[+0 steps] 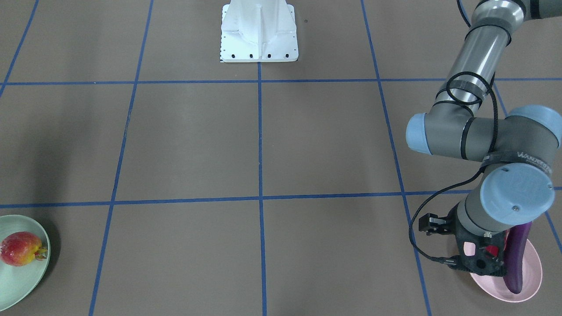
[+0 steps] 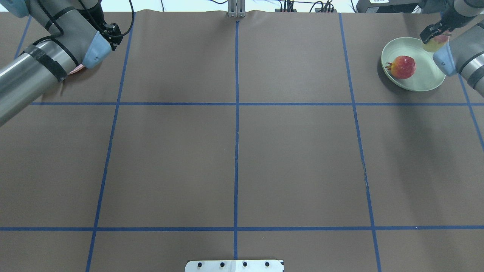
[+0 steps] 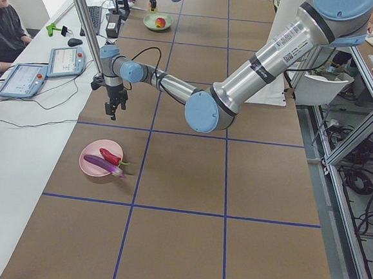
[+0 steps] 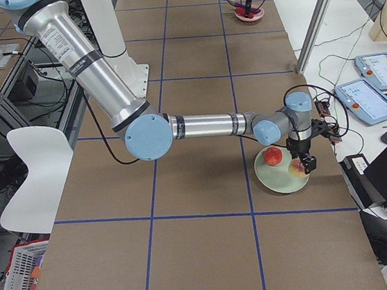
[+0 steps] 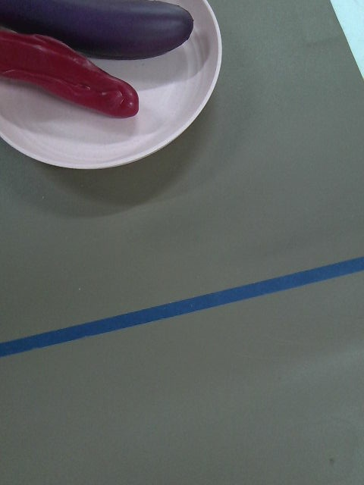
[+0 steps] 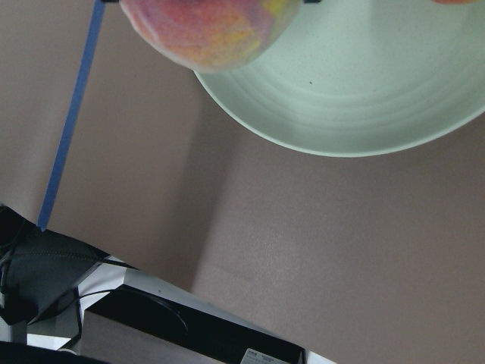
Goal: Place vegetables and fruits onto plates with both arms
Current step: 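Release the peach onto the green plate and withdraw both arms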
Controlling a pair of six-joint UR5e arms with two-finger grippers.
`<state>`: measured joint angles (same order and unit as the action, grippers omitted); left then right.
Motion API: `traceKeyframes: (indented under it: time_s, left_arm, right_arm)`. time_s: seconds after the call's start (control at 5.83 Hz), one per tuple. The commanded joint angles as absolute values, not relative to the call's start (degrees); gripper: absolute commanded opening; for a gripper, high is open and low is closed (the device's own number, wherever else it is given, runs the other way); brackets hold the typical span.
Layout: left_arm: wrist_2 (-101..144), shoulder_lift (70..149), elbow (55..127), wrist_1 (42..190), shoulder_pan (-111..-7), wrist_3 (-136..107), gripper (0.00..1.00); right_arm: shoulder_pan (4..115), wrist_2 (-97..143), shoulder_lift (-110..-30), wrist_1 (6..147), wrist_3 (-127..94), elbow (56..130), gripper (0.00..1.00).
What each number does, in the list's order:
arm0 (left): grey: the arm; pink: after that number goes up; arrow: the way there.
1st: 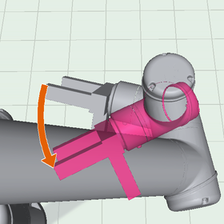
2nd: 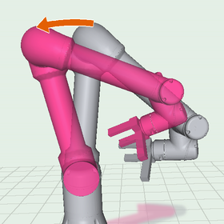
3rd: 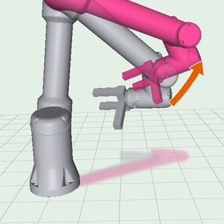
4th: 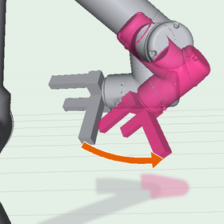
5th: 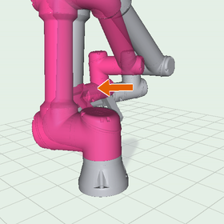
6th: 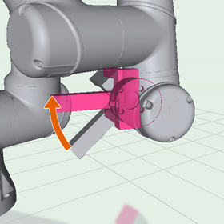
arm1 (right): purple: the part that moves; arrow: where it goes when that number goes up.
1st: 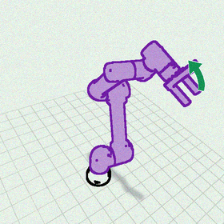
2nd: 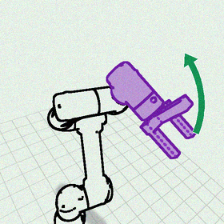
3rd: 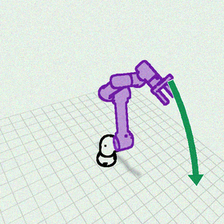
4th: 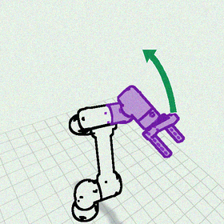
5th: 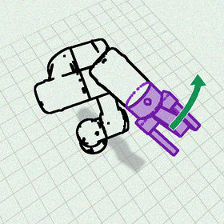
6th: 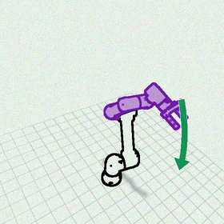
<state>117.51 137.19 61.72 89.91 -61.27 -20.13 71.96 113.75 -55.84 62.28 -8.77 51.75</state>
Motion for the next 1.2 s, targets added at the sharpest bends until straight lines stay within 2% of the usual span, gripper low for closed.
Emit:
traceKeyframes:
  time_s: [0.0,0.17,0.34,0.69,1.03]
  left_arm:
    - [117.51,137.46,61.79,89.91,-61.26,-20.13,1.00]
    - [117.51,137.72,62.57,89.91,-61.35,-20.04,1.00]
    - [117.51,137.64,63.10,89.91,-61.61,-19.95,1.00]
    - [119.95,137.55,64.24,89.65,-63.44,-19.60,1.00]
    - [120.59,135.54,71.06,83.44,-64.51,-19.16,1.00]
  right_arm:
    - [70.93,117.13,-57.21,62.31,-8.79,50.80,0.00]
    - [71.01,119.59,-57.65,62.31,-8.53,51.06,0.55]
    - [71.36,120.58,-57.66,62.31,-8.53,51.24,1.00]
    - [77.05,130.12,-58.09,67.11,-5.39,54.29,1.00]
    - [80.58,130.52,-59.94,87.97,3.48,68.49,1.00]
